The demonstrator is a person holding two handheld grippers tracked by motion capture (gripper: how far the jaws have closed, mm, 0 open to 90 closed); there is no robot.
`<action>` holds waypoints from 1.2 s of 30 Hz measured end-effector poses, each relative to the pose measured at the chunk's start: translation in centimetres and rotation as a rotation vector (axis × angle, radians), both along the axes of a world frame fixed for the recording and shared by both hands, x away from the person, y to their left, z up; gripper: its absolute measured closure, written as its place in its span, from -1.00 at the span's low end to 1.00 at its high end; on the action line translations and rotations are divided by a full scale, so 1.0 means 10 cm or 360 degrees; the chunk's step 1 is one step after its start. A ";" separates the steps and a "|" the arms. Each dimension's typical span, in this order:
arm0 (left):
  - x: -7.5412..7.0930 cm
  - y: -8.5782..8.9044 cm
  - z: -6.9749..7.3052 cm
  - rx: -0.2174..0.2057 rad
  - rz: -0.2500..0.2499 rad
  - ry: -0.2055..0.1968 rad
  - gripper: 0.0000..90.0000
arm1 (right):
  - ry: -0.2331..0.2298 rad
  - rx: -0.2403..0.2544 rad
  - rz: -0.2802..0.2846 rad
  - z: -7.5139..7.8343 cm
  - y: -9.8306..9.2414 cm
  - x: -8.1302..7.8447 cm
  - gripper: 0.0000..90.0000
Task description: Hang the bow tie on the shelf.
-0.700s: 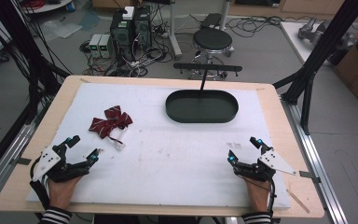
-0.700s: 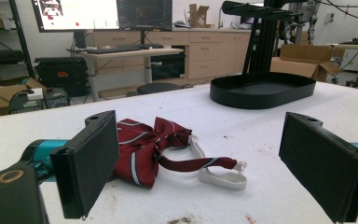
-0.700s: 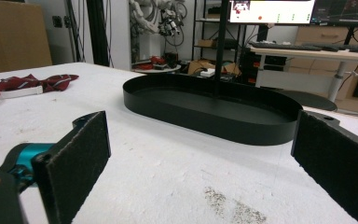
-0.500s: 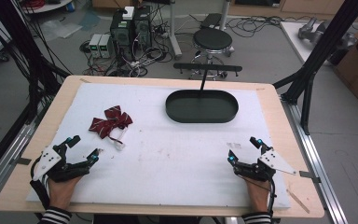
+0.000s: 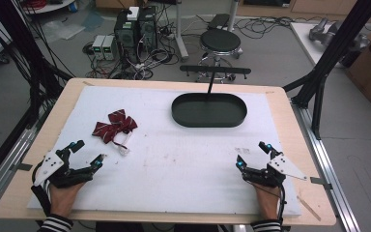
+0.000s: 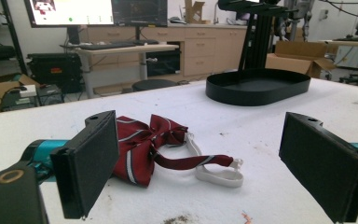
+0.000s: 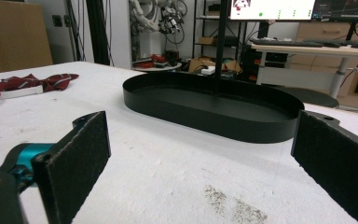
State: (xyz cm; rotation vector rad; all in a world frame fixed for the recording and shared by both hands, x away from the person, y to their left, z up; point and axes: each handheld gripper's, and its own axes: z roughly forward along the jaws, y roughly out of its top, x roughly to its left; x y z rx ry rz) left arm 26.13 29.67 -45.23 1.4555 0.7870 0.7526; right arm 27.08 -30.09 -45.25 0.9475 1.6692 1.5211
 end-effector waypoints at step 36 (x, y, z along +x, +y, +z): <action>1.17 -0.18 0.90 0.0617 -0.0238 0.0616 -0.60 | 0.0001 0.0019 -0.0005 0.00 -0.01 0.00 -0.92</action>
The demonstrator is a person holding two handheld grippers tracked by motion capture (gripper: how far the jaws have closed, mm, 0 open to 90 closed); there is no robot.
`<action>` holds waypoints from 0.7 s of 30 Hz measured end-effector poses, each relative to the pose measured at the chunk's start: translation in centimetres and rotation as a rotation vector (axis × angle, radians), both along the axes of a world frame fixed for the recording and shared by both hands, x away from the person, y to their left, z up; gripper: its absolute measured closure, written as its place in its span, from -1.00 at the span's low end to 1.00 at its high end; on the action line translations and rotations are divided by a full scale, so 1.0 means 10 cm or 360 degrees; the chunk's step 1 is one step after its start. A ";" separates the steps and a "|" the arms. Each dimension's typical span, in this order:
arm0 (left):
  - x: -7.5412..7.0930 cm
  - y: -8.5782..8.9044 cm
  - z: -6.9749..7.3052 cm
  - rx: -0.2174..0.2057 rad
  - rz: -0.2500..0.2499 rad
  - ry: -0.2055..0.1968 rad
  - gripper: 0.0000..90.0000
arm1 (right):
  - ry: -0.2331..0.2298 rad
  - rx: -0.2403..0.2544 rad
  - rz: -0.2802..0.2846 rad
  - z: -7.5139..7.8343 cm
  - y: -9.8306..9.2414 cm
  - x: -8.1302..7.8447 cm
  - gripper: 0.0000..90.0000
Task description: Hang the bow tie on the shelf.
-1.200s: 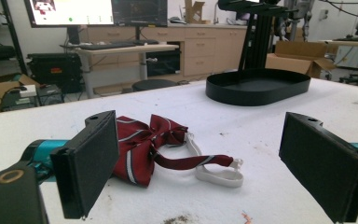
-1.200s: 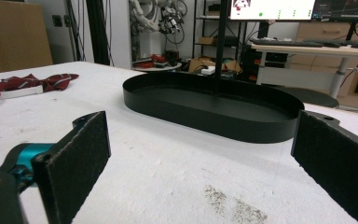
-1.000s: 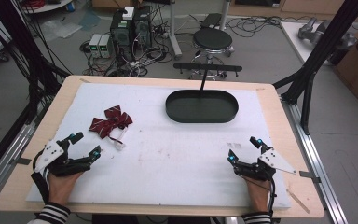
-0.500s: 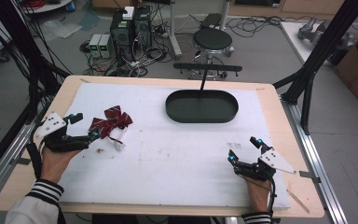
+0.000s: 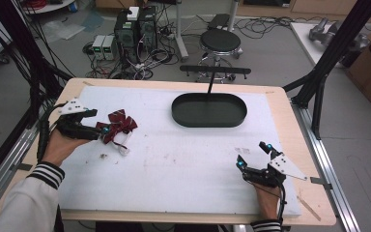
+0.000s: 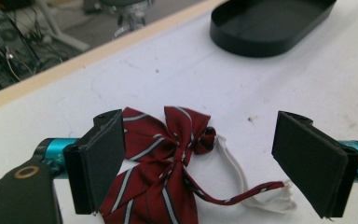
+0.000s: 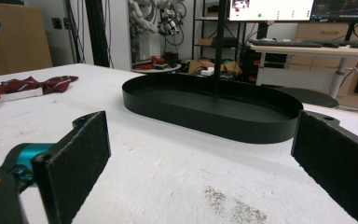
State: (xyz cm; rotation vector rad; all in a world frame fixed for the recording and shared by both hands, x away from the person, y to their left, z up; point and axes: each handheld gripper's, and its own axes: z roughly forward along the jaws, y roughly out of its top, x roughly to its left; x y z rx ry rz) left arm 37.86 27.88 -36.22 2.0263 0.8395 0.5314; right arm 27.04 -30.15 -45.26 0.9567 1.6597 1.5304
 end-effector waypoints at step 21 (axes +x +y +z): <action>0.64 -0.47 -0.16 0.0610 -0.0050 0.0433 -0.53 | 0.0007 0.0025 0.0002 0.00 -0.01 0.00 -0.92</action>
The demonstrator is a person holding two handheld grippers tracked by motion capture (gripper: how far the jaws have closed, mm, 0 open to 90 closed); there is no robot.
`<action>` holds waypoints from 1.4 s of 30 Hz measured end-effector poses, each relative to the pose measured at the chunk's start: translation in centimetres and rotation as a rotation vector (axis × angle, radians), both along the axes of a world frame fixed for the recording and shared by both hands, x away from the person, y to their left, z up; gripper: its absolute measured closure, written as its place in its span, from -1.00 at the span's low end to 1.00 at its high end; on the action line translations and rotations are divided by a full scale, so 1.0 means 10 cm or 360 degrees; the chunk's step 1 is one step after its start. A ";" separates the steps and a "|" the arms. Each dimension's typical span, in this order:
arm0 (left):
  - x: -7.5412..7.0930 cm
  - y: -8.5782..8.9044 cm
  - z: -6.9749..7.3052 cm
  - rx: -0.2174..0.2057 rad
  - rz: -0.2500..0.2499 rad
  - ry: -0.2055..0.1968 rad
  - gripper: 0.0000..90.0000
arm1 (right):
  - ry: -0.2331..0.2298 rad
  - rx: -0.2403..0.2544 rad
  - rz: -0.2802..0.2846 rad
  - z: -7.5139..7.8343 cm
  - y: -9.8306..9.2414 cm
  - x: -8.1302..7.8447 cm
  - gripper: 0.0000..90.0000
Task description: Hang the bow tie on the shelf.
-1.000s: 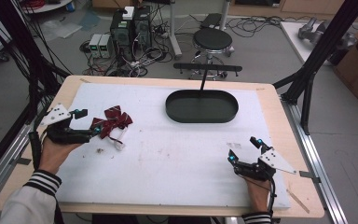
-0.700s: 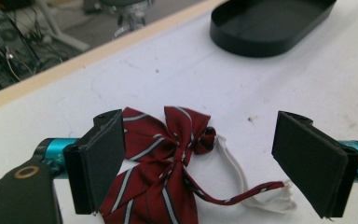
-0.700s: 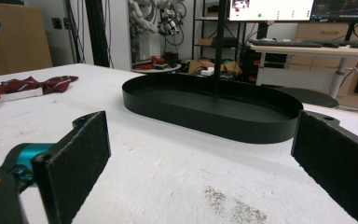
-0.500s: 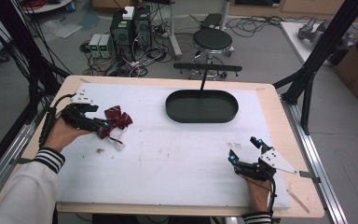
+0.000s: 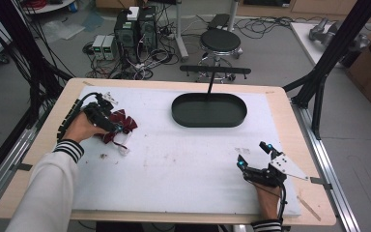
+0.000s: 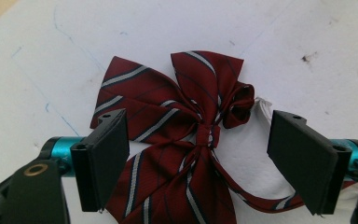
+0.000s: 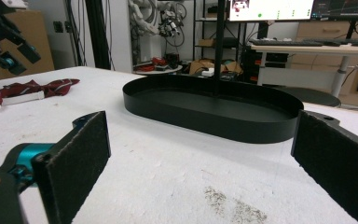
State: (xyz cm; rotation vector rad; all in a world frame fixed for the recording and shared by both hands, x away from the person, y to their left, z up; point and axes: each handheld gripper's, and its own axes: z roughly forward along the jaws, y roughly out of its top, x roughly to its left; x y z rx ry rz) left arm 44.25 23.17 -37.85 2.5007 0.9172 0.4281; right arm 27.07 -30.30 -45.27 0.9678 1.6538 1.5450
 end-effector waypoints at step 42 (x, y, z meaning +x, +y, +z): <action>0.10 -0.08 -0.21 0.0179 0.0062 0.0132 0.20 | -0.0003 -0.0004 -0.0003 0.00 0.00 0.01 -0.92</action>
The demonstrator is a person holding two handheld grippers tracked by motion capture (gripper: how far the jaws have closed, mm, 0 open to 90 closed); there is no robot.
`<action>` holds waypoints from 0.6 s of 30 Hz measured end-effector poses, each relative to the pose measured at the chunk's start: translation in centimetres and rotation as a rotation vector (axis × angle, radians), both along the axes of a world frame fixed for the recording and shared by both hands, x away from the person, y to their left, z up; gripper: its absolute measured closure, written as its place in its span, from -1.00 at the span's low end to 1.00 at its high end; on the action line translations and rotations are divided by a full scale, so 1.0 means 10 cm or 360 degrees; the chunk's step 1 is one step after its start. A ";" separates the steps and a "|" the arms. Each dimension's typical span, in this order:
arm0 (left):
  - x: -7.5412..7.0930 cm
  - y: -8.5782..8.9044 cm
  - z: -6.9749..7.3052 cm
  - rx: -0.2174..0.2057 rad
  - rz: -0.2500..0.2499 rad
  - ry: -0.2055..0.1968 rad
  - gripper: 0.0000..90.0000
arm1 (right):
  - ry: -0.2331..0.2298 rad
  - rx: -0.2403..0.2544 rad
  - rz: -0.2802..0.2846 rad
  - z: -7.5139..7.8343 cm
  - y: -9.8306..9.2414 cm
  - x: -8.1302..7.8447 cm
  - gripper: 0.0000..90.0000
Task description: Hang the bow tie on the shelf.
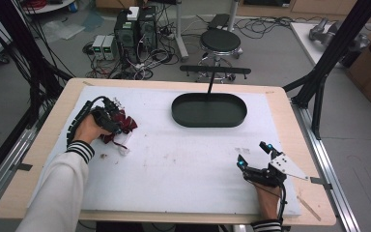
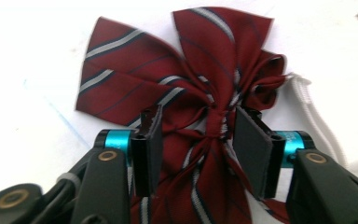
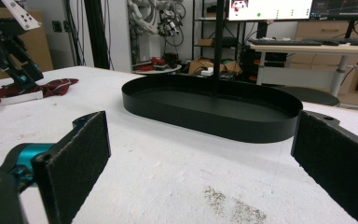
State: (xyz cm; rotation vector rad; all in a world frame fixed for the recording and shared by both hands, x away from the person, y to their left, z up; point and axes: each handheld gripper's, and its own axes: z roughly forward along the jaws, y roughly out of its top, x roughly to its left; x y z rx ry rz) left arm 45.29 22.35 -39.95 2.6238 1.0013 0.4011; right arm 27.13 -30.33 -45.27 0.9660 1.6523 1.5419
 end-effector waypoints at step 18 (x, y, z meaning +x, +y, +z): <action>0.03 -0.11 -0.07 0.0088 -0.0040 0.0085 0.57 | 0.0008 0.0002 0.0001 0.00 0.00 0.00 -0.92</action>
